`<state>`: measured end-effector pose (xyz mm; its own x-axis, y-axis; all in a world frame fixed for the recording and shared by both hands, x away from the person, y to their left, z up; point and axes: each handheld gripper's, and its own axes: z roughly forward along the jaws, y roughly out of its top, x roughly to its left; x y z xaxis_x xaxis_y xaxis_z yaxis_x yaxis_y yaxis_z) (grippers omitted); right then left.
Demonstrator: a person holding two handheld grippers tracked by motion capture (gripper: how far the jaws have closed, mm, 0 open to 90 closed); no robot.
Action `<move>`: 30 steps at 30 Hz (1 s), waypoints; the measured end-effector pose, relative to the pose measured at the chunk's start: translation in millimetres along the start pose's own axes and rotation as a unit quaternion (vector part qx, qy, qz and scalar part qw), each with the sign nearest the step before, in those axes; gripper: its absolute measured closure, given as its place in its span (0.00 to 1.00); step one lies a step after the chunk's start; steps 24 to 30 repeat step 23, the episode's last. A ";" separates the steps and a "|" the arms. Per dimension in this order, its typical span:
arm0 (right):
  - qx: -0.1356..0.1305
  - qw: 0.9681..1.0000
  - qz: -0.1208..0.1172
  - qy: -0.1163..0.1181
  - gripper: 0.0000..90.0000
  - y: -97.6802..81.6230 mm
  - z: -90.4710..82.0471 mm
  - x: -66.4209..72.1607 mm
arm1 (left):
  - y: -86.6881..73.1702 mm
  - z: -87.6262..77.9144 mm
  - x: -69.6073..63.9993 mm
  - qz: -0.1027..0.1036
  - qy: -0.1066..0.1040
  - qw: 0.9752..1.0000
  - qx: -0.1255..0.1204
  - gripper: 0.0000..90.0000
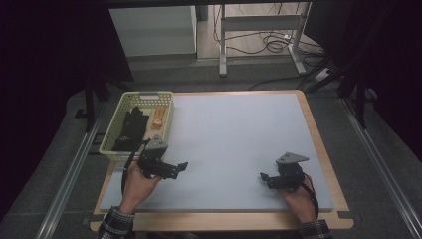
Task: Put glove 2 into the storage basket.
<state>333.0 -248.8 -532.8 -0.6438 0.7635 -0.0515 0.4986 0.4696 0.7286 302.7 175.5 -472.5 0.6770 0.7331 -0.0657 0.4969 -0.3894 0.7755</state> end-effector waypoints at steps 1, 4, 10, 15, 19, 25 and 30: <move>0.000 1.000 0.000 0.000 0.19 0.0 0.0 0.0 | -4.2 3.4 -3.8 0.004 0.000 1.000 0.000 0.00; 0.000 1.000 0.000 0.000 0.19 0.0 0.0 0.1 | -18.6 15.4 -13.1 0.010 -0.003 1.000 0.006 0.00; 0.000 1.000 0.000 0.000 0.19 0.0 0.0 0.1 | -45.3 40.3 -21.6 0.022 0.010 0.999 0.037 0.00; 0.000 1.000 0.000 0.000 0.19 0.0 0.0 0.1 | -58.7 53.9 -19.8 0.015 0.013 0.998 0.061 0.00; 0.000 1.000 0.000 0.000 0.19 0.0 0.0 0.1 | -58.6 54.2 -18.7 0.009 0.013 0.998 0.064 0.00; 0.000 1.000 0.000 -0.001 0.19 -0.1 0.1 0.2 | -58.8 54.2 -18.9 0.009 0.014 0.998 0.063 0.00; 0.000 1.000 0.000 -0.001 0.19 -0.1 0.1 0.2 | -58.8 54.2 -18.9 0.009 0.014 0.998 0.063 0.00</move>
